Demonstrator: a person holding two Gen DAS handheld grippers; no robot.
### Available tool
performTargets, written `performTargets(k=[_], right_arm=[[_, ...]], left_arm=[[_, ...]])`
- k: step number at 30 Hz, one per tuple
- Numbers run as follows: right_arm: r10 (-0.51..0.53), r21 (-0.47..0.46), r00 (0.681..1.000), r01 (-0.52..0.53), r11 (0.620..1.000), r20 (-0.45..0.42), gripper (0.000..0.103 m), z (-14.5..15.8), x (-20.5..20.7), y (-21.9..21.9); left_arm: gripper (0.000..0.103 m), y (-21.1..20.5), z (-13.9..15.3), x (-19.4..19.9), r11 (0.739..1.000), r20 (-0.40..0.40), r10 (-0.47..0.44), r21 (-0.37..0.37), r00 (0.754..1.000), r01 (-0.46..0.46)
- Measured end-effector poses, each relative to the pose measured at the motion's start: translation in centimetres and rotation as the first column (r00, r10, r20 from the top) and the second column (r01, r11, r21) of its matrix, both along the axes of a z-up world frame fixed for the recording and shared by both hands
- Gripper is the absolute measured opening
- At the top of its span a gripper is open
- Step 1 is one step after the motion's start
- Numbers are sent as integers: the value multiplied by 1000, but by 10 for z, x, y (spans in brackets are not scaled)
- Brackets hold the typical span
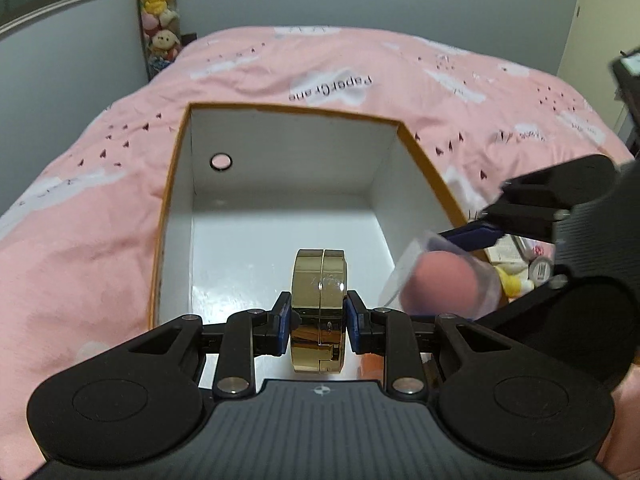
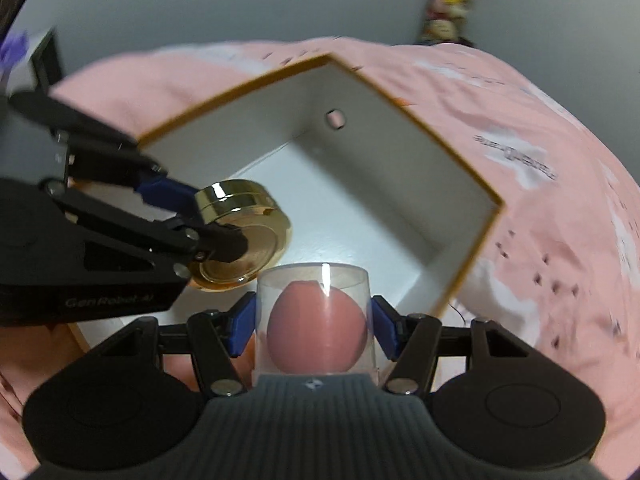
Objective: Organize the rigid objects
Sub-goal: 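Carry the gold tin and the clear sponge cup with both tools into the box, then open the right tool to release the sponge cup while the left tool lowers the gold tin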
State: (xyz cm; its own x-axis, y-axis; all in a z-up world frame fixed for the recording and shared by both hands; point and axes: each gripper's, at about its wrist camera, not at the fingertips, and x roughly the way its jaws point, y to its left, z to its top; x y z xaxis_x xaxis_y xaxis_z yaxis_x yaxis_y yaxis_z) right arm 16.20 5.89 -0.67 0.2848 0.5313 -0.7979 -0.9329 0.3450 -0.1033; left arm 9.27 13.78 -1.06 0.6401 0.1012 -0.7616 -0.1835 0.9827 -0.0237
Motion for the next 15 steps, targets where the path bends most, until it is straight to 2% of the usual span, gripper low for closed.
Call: performTargets(k=[6,15], right_arm=[[81,-107,996,-78,991,25,60,-25,12,18],[148,-167,987,-137,976,57,60,-36,13,25]], left_arm=[[31,6,-11,5,1000,-53,12,-12,999,-12],[31,2,-22,5,1000,-105,12,-18,994,-14]])
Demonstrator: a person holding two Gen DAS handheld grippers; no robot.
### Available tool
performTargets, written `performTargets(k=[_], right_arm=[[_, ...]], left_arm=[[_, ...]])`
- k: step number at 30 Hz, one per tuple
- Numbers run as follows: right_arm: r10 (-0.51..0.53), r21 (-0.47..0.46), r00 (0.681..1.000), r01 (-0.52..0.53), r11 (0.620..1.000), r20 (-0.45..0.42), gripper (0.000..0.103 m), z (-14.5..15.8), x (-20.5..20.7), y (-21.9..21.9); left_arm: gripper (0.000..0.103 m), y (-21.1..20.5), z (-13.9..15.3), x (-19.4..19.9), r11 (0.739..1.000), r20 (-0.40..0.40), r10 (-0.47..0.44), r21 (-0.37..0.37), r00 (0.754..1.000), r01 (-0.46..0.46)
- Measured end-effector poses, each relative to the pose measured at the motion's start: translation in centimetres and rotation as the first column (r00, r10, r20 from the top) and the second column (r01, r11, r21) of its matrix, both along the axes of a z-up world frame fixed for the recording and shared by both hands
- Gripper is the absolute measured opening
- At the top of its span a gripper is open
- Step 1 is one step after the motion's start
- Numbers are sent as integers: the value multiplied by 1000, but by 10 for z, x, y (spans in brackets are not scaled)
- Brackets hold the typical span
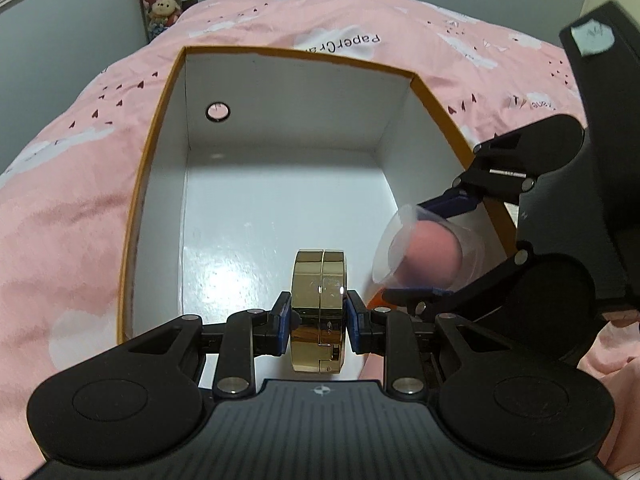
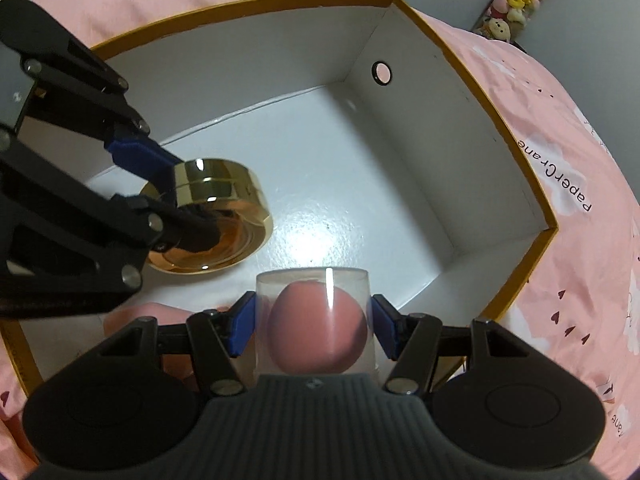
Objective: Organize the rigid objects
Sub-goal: 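Open the right tool to release the sponge cup while the left tool lowers the gold tin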
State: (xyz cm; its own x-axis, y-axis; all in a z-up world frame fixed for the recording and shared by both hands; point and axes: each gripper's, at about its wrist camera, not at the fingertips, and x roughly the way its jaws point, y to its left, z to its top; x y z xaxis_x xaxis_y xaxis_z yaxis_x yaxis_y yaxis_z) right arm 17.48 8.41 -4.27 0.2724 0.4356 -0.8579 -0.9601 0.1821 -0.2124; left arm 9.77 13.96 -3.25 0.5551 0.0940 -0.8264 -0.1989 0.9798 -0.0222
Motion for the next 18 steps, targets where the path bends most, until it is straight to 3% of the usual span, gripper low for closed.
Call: performTargets(k=[9,14,18], right_arm=[[-18,-14,1000,19,1000,24,65,1,-3,-5],[-24,-10,999,24,1000,46,74,6,-11,-13],[-43,12,998,42,999,49,75,12,-16,-20]], left_arm=[[31,-13,-6,-8,1000,-25,-3,4,1000,3],[31,-20,-7,-11,999,-23,-4,40,1000,5],[31,-15,-9,-13,1000,-25,8,17,1000,-7]])
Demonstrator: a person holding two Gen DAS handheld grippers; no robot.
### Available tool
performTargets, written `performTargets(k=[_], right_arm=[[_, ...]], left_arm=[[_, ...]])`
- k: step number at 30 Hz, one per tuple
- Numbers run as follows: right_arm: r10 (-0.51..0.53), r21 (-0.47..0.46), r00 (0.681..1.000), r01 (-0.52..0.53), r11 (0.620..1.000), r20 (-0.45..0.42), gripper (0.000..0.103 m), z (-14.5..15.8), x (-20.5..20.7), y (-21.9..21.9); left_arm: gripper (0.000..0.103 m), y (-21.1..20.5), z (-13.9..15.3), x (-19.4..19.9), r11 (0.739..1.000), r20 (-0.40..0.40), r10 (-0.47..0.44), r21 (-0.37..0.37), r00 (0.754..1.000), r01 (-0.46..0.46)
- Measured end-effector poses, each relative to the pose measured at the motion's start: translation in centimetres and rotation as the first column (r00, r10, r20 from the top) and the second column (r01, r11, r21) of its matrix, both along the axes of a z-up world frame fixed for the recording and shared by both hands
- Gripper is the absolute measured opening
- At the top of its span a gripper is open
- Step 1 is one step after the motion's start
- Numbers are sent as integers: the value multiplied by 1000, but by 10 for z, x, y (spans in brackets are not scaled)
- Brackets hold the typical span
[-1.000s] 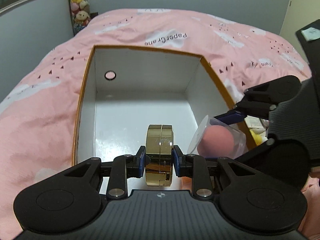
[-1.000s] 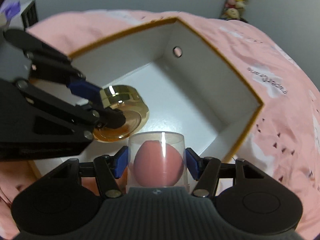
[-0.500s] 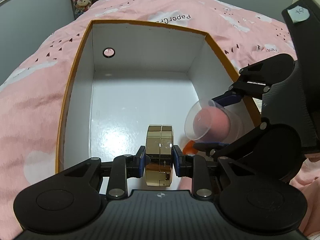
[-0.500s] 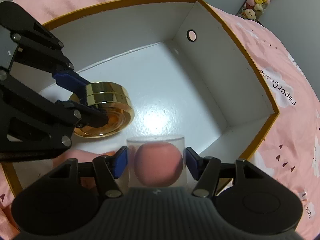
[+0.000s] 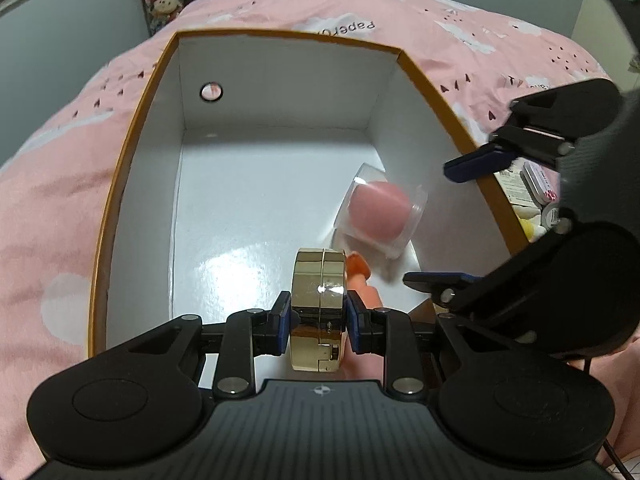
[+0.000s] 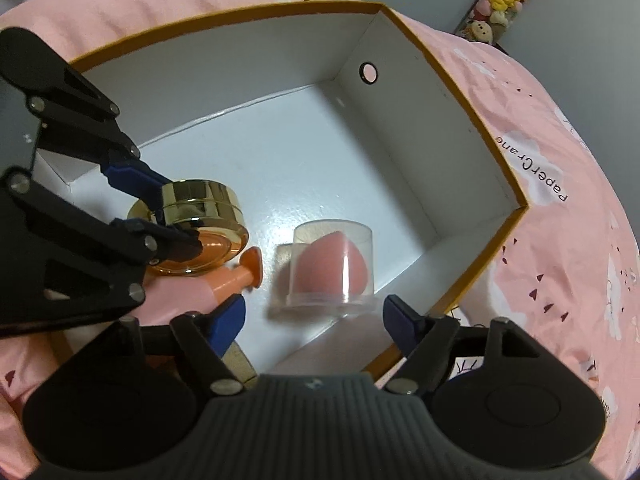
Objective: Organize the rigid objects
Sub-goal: 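Open the right tool to release the sponge cup while the left tool lowers the gold tin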
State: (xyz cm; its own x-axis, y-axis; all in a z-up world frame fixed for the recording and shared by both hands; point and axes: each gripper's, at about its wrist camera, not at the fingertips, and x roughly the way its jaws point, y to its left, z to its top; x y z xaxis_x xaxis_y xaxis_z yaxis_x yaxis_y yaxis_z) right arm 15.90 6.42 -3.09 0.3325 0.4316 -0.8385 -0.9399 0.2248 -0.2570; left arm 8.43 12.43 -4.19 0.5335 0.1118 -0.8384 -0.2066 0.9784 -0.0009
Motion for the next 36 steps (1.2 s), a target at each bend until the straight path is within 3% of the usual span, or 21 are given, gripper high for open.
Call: performTargets(k=[5,11,16,21,25,28,31,36], right_arm=[[-20,18,1000,19,1000,24,75,2,-5,-1],[-63,64,998,61,996,27,76,8,-11,-10],[-89,102,996,86,991,27,76,16,-14,-17],[-181,141,983,178,974,10,76,20,-8,-28],[-279,175,959,284,943,-56,77,20,4,-43],[-334,193,937,349,917,-106,78,19,11,-53],[-371,216,917,395,893,-146,78,18,15,-63],[-425,242,877,473,847,-223,78,14,18,-78]], left_arm=[[31,3,-1,0,1000,-7,-1,-2,1000,1],[41,2,3,-3,997,-10,15,80,1000,-14],[43,0,4,-3,992,-26,-19,124,999,22],[47,-5,4,-2,981,-42,-36,191,998,44],[47,-20,-2,1,930,-83,-66,357,994,92],[46,-16,-7,4,935,-107,-60,342,992,93],[37,-14,-9,4,934,-114,-53,345,992,89],[34,-5,-7,7,967,-111,-49,242,993,75]])
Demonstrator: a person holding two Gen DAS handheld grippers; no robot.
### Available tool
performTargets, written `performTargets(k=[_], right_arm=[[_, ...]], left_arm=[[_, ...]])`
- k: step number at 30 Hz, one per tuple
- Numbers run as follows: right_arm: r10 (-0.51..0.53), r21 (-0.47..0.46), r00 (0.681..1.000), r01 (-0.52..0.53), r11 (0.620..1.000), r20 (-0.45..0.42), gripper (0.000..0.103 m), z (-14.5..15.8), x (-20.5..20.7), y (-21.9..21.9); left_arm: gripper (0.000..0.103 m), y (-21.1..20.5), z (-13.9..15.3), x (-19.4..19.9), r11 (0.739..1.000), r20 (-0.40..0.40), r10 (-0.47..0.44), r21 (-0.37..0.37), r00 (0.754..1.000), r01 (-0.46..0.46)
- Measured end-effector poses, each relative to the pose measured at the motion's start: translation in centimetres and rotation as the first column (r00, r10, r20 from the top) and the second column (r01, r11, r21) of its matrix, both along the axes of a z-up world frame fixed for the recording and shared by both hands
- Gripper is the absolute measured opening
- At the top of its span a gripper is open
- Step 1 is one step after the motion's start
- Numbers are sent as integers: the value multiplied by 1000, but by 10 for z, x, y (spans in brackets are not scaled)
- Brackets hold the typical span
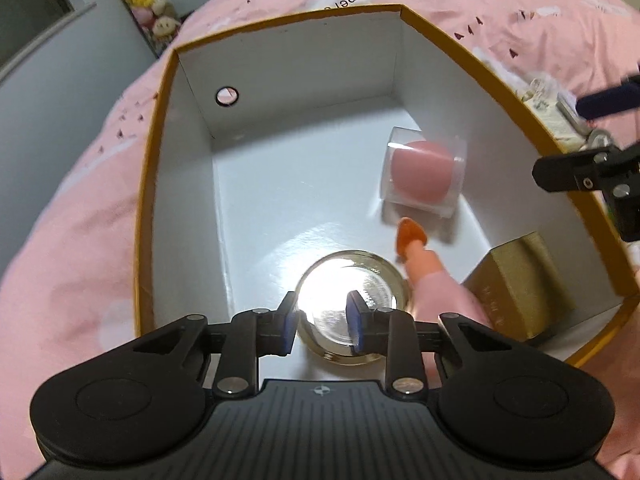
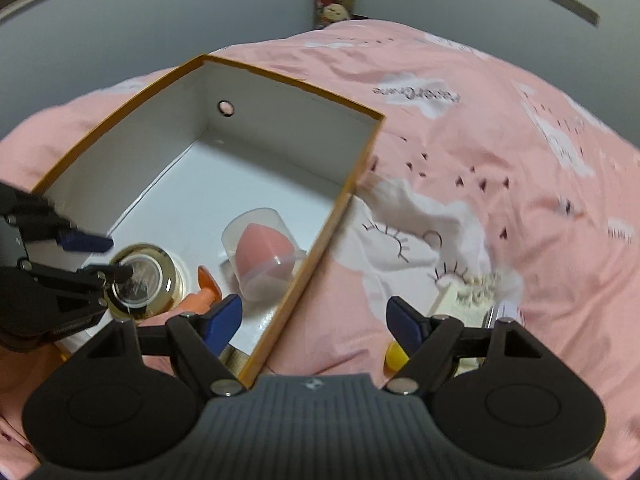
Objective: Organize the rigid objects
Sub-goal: 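Move both tools back toward the remaining items on the bed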
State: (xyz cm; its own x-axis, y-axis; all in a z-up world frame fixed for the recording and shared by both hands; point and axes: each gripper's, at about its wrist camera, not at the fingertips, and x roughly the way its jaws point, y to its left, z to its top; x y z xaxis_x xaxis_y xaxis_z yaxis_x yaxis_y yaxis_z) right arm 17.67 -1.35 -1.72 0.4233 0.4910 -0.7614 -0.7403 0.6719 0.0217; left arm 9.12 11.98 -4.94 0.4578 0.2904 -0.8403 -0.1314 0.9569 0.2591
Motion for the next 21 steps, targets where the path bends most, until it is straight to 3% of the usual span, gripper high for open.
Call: performTargets(k=[5,11,17,21], right_arm=[[-75,70,996,78,994,-50,81,0,0,-20],[-169,139,984,176,975,-65,81,10,-5,-51],[-274,171,959,283,944,-78,82,17,-12,-87],[-337,168,938,347,923,-81,81,14,-19,-109]], left_arm=[[34,-9,15,-5,1000,88,-4,9,996,3],[34,-23,44,-11,988,235,-69,-121,970,100],[35,-53,64,-10,946,341,-190,-186,920,264],[38,-76,63,-5,910,355,-273,-204,894,359]])
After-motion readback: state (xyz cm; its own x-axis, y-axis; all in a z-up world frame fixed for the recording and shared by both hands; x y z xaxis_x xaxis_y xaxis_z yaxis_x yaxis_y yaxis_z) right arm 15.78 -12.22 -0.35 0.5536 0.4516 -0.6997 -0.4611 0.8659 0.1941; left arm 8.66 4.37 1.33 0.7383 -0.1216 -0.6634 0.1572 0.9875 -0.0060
